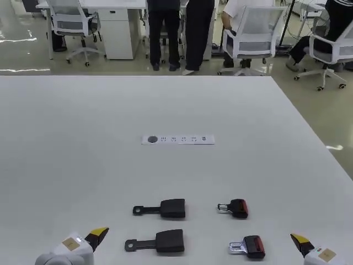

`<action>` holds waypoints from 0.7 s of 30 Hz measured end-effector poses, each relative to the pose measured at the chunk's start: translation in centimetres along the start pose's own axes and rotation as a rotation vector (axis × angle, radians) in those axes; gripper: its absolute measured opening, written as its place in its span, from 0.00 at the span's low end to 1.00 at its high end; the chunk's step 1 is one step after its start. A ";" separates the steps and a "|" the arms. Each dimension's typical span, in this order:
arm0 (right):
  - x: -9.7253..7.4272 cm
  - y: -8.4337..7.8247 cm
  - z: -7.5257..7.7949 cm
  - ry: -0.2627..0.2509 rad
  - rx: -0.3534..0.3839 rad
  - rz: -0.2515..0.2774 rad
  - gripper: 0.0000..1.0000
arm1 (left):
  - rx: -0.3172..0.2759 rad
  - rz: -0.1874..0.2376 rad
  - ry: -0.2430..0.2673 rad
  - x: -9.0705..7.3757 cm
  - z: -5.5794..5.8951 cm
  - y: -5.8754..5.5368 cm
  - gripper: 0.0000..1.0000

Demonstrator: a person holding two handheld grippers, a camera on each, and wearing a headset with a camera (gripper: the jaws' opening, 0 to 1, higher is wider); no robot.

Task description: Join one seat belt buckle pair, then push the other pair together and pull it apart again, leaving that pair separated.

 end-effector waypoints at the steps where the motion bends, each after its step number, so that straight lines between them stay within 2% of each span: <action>1: 0.0 0.0 0.0 0.000 0.000 0.001 0.96 | 0.001 0.000 -0.001 0.0 0.0 0.0 1.00; 8: -0.1 0.1 -0.4 0.005 -0.002 0.001 0.96 | 0.004 -0.003 -0.001 -0.2 0.0 -0.2 1.00; 13: -0.1 0.0 -0.6 0.013 -0.001 -0.002 0.96 | 0.033 -0.021 -0.004 -0.1 0.3 -0.6 1.00; 21: 0.0 0.0 -0.3 0.020 -0.001 0.002 0.96 | 0.031 -0.020 -0.005 0.0 0.5 -0.5 1.00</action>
Point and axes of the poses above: the centre of the closed fingertips' face, and the gripper's own axes: x roughly forward along the fingers, z roughly to its right, y roughly out of its top, the point moved 7 cm from there along -x, roughly backward along the fingers, and after that the axes turned 6 degrees about -x, right-handed, at the moved point
